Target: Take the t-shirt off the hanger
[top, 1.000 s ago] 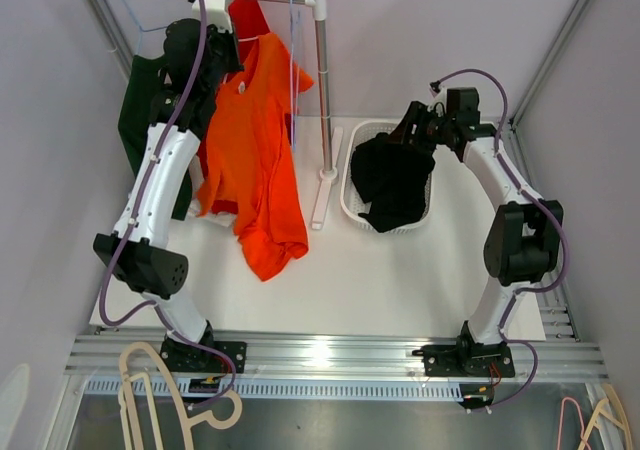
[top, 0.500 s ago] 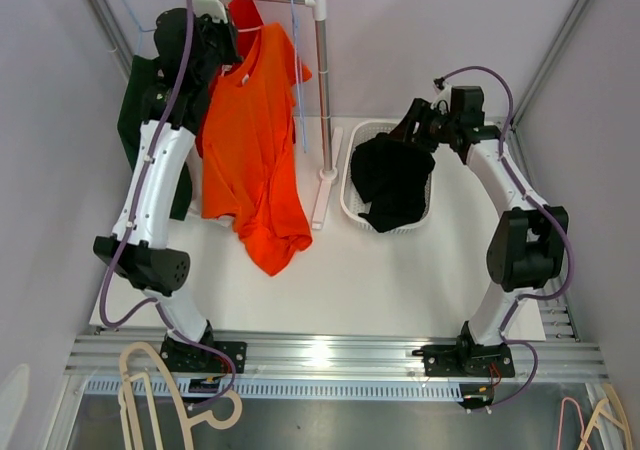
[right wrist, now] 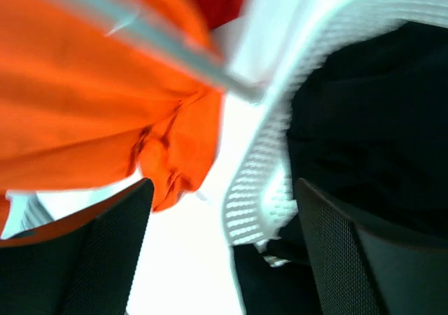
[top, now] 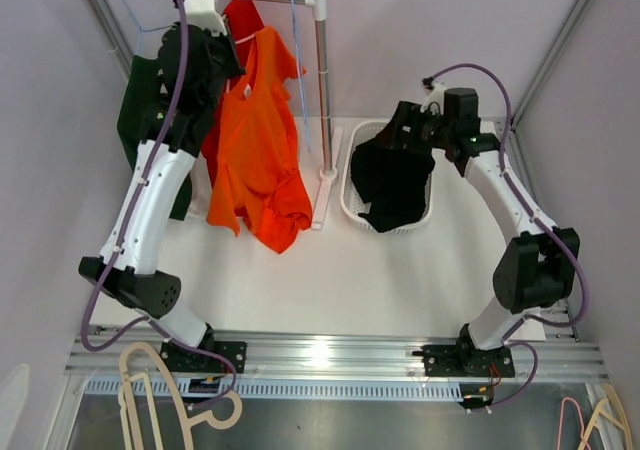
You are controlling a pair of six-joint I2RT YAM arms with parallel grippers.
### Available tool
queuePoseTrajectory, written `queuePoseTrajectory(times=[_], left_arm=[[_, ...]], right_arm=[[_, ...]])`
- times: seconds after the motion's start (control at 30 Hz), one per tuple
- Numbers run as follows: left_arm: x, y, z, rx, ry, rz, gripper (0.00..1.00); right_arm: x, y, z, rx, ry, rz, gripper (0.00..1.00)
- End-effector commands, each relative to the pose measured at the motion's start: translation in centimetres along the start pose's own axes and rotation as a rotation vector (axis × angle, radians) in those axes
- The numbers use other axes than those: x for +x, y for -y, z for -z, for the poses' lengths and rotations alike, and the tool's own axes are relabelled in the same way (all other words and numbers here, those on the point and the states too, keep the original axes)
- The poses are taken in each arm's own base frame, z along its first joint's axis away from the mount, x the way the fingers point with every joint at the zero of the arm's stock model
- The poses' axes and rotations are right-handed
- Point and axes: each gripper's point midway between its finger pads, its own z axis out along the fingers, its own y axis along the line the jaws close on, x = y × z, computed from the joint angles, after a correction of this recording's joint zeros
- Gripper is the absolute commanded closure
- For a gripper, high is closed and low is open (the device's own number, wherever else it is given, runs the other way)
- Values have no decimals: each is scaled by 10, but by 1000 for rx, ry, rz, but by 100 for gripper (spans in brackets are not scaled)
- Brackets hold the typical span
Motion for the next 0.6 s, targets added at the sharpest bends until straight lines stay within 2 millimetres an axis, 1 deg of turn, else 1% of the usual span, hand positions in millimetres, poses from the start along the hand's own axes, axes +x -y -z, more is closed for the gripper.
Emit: queuePoseTrajectory(times=[0.0, 0.03, 0.07, 0.1, 0.13, 0.17, 0.2, 0.23, 0.27, 0.3, 0.33, 0.37, 0.4, 0.43, 0.47, 0.5, 0.57], left_arm=[[-25, -11, 29, -153, 84, 94, 99], [-19, -18, 35, -214, 64, 104, 99], [-18, -14, 40, -217, 57, 113, 99], [-17, -16, 44, -230, 49, 122, 99], [-10, -14, 48, -237, 26, 129, 99], [-13, -15, 59, -260, 32, 135, 99], [-15, -15, 65, -275, 38, 140, 100], [-16, -16, 71, -291, 39, 137, 100], [-18, -16, 82, -318, 43, 135, 99], [-19, -16, 86, -332, 43, 130, 99], [-19, -16, 91, -345, 40, 124, 99], [-24, -17, 99, -369, 43, 124, 99], [-25, -16, 102, -372, 43, 121, 99], [-26, -16, 105, -375, 43, 118, 99], [-27, -14, 108, -380, 41, 118, 99], [-26, -17, 112, -401, 40, 115, 100], [-23, -13, 115, -396, 33, 118, 99]], right_arm=[[-11, -89, 28, -148, 116, 276, 12], [-10, -96, 31, -136, 138, 307, 11], [8, -111, 29, -164, 118, 339, 8], [3, -129, 44, -198, 168, 380, 8], [9, -138, 49, -219, 180, 418, 7], [30, -150, 48, -251, 157, 439, 7], [28, -166, 66, -285, 206, 473, 7], [34, -174, 72, -297, 223, 499, 7], [43, -182, 77, -322, 227, 511, 7], [59, -198, 89, -382, 240, 535, 7], [68, -204, 93, -408, 243, 540, 7], [73, -213, 99, -434, 261, 543, 7], [98, -220, 98, -474, 225, 551, 7], [105, -227, 107, -499, 233, 556, 7], [111, -234, 110, -520, 243, 564, 7], [130, -246, 113, -570, 232, 577, 7], [141, -261, 120, -623, 254, 598, 7]])
